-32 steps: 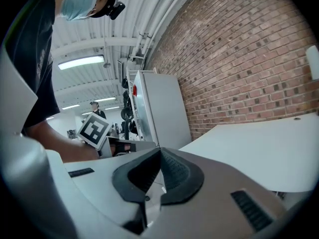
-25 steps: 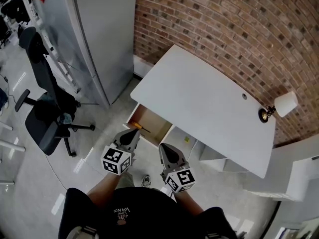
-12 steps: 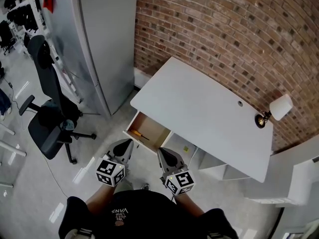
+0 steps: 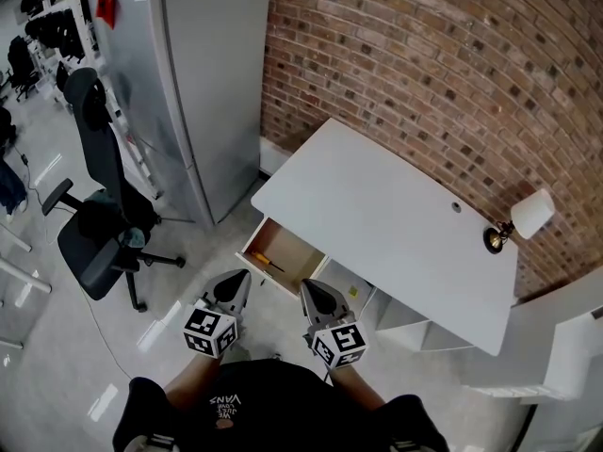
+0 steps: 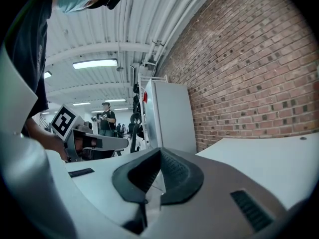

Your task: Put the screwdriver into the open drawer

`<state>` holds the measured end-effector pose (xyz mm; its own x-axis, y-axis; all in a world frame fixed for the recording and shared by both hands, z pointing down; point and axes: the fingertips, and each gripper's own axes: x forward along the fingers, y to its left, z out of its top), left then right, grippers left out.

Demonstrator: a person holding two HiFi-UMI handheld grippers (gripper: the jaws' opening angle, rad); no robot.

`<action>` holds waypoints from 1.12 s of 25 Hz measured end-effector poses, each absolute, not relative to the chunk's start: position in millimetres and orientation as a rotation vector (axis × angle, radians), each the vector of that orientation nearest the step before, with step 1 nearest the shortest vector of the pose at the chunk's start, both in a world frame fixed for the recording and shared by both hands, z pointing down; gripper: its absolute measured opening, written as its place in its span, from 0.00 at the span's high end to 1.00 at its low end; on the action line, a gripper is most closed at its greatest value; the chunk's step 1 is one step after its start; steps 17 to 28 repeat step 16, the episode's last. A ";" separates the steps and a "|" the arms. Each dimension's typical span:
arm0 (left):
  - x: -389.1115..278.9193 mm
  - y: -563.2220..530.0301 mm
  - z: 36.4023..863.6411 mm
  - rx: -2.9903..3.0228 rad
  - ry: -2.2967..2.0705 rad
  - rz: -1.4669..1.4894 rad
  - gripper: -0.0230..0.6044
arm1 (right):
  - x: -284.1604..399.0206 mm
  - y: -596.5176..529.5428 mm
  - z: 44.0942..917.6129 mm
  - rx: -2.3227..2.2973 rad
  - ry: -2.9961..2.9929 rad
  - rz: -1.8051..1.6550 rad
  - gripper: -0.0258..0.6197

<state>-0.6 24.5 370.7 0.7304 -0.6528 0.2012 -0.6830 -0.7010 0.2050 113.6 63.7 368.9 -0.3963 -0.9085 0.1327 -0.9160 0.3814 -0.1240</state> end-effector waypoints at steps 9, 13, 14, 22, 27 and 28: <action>-7.2 25.1 371.8 2.655 -1.080 0.157 0.95 | 105.9 57.8 371.1 1.683 -2.585 0.297 0.97; -9.7 22.6 374.7 2.646 -1.081 0.150 0.95 | 103.9 54.2 372.6 1.681 -2.586 0.299 0.97; -10.1 22.1 375.3 2.645 -1.081 0.149 0.95 | 103.6 53.4 372.8 1.682 -2.585 0.299 0.97; -10.7 21.3 375.9 2.644 -1.082 0.147 0.95 | 103.4 52.1 373.0 1.682 -2.584 0.298 0.97; -10.7 21.3 375.9 2.644 -1.082 0.147 0.95 | 103.4 52.1 373.0 1.682 -2.584 0.298 0.97; -10.7 21.3 375.9 2.644 -1.082 0.147 0.95 | 103.4 52.1 373.0 1.682 -2.584 0.298 0.97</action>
